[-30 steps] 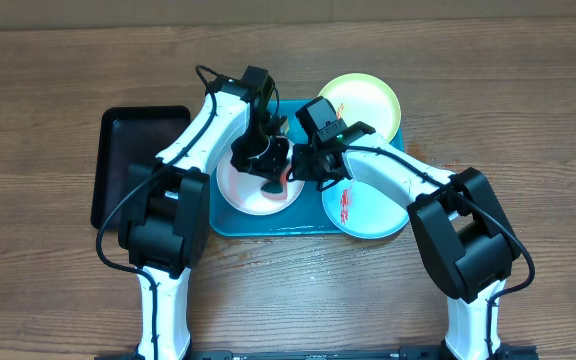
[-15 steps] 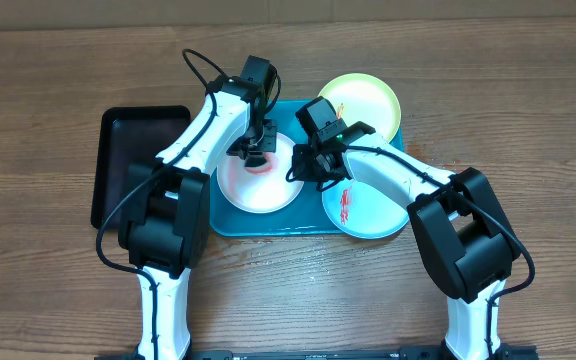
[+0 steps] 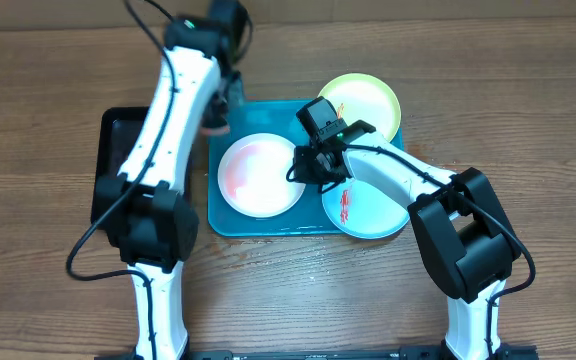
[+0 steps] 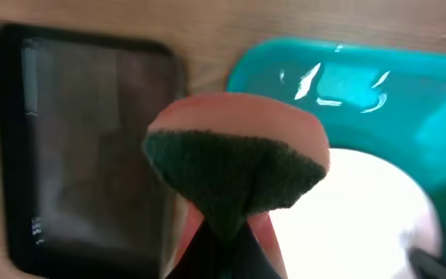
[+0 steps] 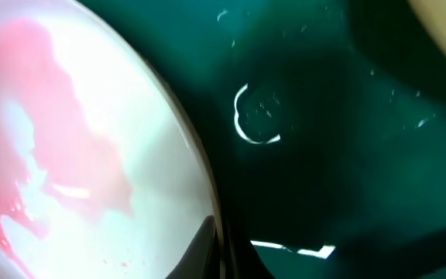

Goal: Clean dirty plates on tray and stack at the side
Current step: 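Lift the sponge away and raise the white plate with right gripper, then carry the white plate right and set it on the table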

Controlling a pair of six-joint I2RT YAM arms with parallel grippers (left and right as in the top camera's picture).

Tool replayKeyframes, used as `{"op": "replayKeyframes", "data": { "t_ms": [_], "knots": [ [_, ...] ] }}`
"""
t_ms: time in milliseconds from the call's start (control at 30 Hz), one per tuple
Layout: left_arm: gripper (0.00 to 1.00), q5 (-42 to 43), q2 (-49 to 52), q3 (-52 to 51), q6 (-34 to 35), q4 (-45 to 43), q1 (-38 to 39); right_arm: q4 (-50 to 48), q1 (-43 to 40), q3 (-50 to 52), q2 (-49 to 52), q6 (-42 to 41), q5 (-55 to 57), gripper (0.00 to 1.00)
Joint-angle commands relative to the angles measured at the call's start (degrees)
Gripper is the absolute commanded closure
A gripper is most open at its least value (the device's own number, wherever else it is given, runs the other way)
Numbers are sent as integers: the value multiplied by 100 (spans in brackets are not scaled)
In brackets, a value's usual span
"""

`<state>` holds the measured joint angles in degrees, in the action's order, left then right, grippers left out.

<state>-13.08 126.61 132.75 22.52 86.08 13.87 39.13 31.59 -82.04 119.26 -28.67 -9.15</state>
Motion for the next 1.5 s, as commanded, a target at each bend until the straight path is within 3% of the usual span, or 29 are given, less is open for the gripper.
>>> {"op": "replayKeyframes", "data": {
  "t_ms": [0,167,600,1133,1467],
  "knots": [
    [96,96,-74,804,-155,396,15,374,15,-358,9,59,-146,96],
    [96,109,-72,1167,-208,892,13,1311,96,-1137,-162,358,175,96],
    [96,227,-68,988,-214,813,-76,2575,960,-1539,-1008,-22,3351,96],
    [96,260,-68,988,-173,815,-127,3348,2452,-1539,-1126,-1499,7066,96],
    [96,260,-68,988,-175,817,-127,3383,2988,-1539,-1126,-1508,8345,96]
  ]
}}
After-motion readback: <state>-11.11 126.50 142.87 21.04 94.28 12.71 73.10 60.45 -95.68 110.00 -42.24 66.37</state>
